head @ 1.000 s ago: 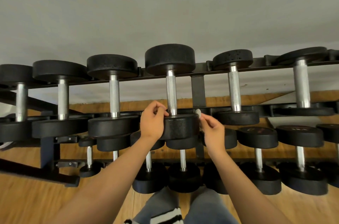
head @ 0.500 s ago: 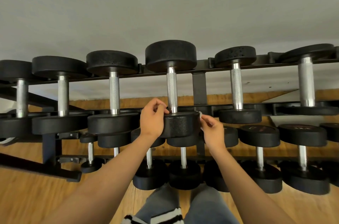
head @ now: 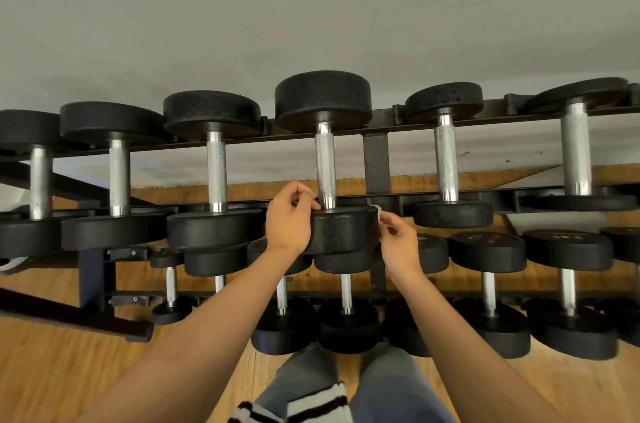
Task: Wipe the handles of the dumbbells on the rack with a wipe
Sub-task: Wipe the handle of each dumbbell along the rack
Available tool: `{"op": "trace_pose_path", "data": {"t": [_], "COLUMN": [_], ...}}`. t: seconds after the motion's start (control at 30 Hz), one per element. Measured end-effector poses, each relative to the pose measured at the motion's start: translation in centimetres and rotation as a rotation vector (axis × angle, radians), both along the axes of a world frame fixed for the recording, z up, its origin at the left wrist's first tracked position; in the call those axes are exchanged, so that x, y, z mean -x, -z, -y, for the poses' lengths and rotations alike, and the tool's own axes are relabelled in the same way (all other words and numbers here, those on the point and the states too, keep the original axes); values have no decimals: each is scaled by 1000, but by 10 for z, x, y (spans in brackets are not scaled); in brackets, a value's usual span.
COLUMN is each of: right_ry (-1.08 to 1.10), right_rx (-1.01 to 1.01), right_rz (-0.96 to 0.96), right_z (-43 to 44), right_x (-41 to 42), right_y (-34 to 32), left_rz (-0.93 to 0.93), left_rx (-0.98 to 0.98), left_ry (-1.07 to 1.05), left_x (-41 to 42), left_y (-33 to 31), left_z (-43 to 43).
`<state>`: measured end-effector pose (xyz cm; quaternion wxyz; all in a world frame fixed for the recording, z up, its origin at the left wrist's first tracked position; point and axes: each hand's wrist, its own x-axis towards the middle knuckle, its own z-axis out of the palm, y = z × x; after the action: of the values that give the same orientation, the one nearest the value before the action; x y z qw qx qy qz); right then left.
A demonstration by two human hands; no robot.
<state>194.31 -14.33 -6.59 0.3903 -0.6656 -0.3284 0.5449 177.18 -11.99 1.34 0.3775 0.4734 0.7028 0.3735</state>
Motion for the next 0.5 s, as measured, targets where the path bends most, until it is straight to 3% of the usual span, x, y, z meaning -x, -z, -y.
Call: {"op": "trace_pose_path", "data": {"t": [0.5], "right_ry": [58], "right_rx": [-82], "right_rz": [93], "right_z": [21], "right_x": [-8], "right_y": [-25], "left_rz": [-4], "left_rx": [-9], "left_ry": [10], "left_x": [1], "left_y": [2], "left_z": [0]}}
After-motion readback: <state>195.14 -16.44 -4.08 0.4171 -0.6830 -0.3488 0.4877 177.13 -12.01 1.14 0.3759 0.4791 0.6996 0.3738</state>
